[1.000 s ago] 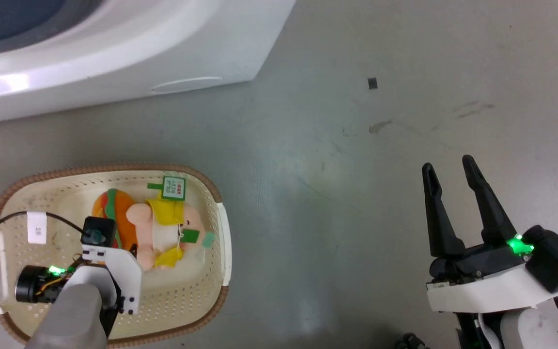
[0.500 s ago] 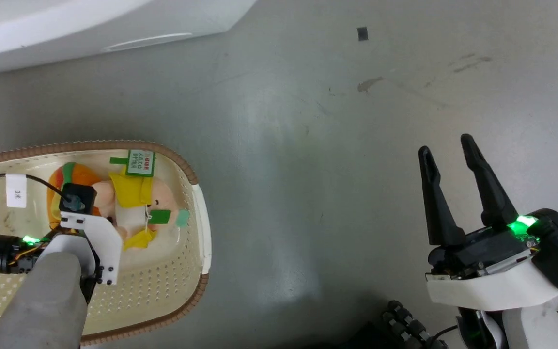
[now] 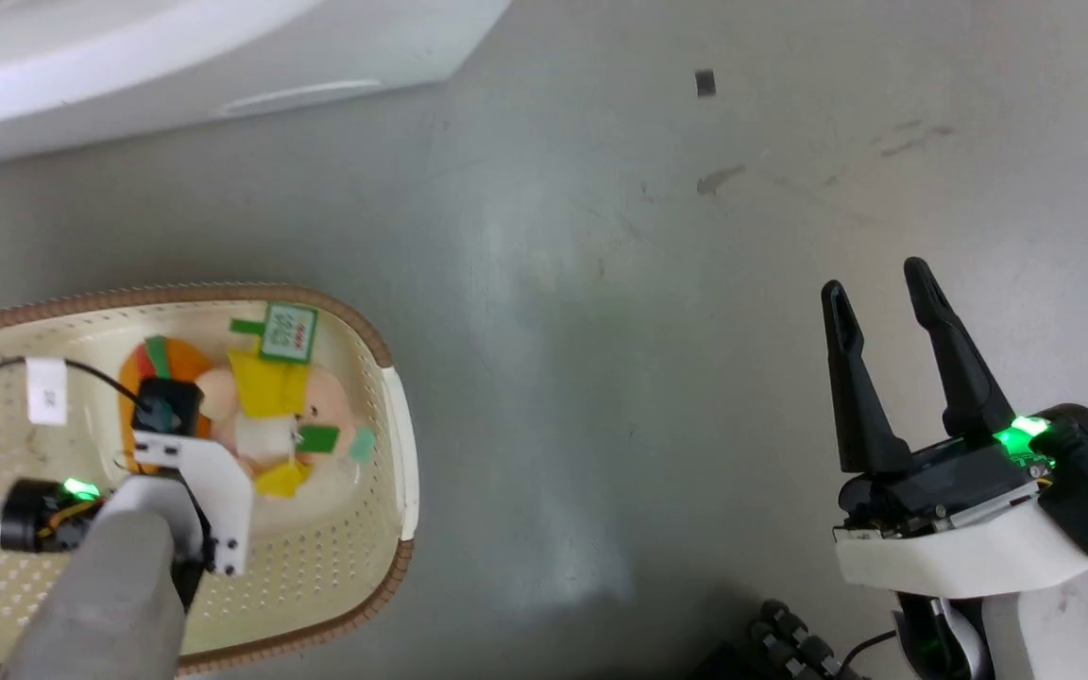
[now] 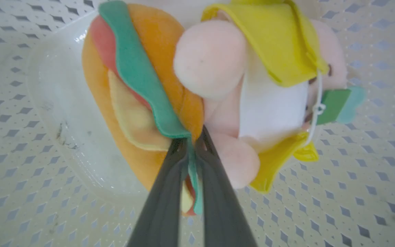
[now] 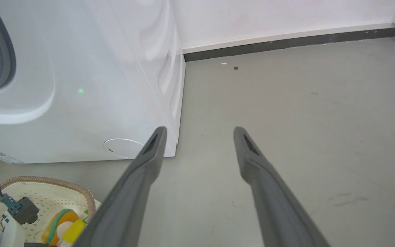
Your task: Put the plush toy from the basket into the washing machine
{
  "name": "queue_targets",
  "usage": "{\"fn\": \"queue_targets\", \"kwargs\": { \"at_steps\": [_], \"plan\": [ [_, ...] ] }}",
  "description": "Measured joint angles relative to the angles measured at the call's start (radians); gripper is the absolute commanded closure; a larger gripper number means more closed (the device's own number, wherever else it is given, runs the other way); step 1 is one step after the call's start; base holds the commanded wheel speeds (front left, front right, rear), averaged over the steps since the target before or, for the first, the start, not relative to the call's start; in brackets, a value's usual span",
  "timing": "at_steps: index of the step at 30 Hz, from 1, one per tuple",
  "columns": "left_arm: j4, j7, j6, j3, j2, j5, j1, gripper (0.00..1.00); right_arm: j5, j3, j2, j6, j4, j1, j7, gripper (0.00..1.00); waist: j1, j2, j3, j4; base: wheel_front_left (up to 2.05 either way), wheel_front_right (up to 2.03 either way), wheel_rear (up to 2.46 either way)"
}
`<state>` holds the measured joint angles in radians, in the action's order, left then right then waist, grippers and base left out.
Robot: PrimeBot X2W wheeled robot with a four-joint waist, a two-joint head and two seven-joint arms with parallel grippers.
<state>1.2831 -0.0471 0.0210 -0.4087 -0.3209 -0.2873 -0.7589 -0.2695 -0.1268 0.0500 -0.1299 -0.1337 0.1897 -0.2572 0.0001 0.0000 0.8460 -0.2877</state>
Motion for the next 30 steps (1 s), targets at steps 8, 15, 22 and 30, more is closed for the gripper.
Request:
{"fn": "queue_targets", "kwargs": {
  "at_steps": [8, 15, 22, 30],
  "plan": [
    [0.006, -0.062, 0.010, -0.006, 0.058, -0.018, 0.093, 1.00, 0.030, 0.021, 0.000, 0.000, 0.036, -0.002, 0.000, 0.00, 0.0000, 0.0000, -0.123, 0.026, 0.00, 0.00, 0.00],
    [0.007, -0.149, 0.014, 0.016, 0.124, -0.072, 0.200, 1.00, 0.070, 0.037, 0.000, 0.000, 0.083, -0.038, 0.000, 0.00, -0.0001, 0.0000, -0.284, 0.064, 0.00, 0.00, 0.00],
    [-0.025, -0.202, 0.019, 0.037, 0.153, -0.103, 0.300, 1.00, 0.087, 0.041, 0.000, 0.000, 0.128, -0.083, 0.000, 0.00, -0.0002, 0.0000, -0.453, 0.113, 0.00, 0.00, 0.00],
    [-0.218, -0.209, 0.006, 0.053, 0.152, -0.099, 0.412, 1.00, 0.087, 0.057, 0.000, 0.000, 0.158, -0.164, 0.000, 0.00, -0.0002, 0.0000, -0.611, 0.184, 0.00, 0.00, 0.00]
  ]
}}
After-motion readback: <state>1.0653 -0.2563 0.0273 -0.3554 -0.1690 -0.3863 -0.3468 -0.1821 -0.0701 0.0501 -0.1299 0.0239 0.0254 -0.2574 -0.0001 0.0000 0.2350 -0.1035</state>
